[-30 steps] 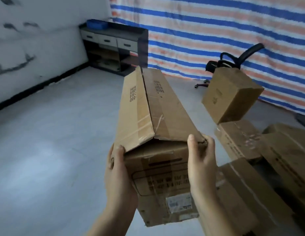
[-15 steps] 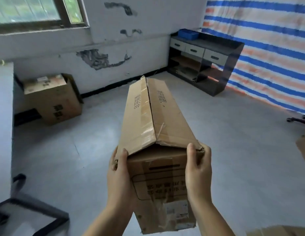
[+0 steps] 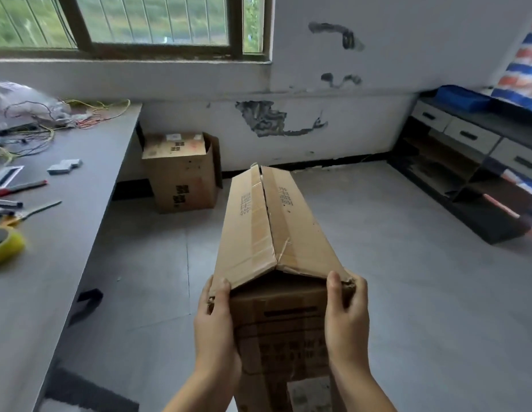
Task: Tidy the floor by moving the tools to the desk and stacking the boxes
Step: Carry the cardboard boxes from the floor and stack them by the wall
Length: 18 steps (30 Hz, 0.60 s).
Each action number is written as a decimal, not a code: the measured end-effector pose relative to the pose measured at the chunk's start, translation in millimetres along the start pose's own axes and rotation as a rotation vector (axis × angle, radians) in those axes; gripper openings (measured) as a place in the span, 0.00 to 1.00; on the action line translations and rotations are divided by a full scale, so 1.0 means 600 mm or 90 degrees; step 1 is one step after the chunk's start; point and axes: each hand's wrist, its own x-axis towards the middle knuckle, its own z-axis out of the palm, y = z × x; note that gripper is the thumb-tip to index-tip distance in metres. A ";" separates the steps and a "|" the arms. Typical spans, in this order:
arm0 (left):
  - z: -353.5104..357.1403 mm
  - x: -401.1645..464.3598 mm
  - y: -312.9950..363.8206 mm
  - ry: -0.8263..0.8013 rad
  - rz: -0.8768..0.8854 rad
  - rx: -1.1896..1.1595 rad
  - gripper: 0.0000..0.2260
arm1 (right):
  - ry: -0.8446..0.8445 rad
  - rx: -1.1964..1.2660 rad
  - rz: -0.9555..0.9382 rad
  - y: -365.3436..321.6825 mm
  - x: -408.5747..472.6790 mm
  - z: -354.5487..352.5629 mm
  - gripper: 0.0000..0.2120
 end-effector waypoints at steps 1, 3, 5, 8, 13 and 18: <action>0.020 0.036 0.009 0.015 -0.001 -0.009 0.18 | -0.012 -0.003 -0.002 -0.001 0.039 0.025 0.24; 0.060 0.104 0.033 0.029 0.003 -0.023 0.16 | -0.041 -0.010 -0.007 -0.012 0.117 0.075 0.25; 0.093 0.167 0.053 0.038 0.008 -0.034 0.15 | -0.069 -0.014 -0.013 -0.022 0.187 0.125 0.26; 0.132 0.258 0.083 0.055 0.012 -0.053 0.15 | -0.099 -0.011 -0.015 -0.036 0.276 0.198 0.23; 0.191 0.428 0.132 0.063 0.022 -0.057 0.14 | -0.107 -0.009 -0.012 -0.037 0.412 0.333 0.24; 0.238 0.638 0.188 0.039 0.013 -0.057 0.11 | -0.071 -0.012 -0.001 -0.031 0.544 0.496 0.25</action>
